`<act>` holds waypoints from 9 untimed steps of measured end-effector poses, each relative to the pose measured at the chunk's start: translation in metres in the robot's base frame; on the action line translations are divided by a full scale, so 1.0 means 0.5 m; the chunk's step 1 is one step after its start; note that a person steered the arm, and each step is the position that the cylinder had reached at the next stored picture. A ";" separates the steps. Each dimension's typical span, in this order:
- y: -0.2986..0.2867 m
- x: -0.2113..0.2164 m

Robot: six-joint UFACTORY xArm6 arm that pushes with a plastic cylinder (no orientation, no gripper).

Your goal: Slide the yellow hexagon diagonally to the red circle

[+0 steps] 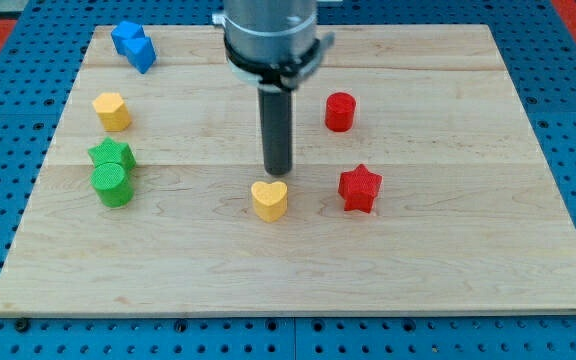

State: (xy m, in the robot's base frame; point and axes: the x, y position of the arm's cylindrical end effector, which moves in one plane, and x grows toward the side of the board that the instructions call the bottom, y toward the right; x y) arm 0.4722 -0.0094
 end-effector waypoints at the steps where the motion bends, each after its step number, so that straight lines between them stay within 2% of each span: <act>1: -0.011 0.058; 2: -0.012 0.070; 3: -0.067 -0.064; 4: -0.195 -0.195; 5: -0.294 -0.234; 7: -0.363 -0.279; 8: -0.439 -0.385; 9: -0.454 -0.302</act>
State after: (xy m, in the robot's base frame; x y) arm 0.3213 -0.2366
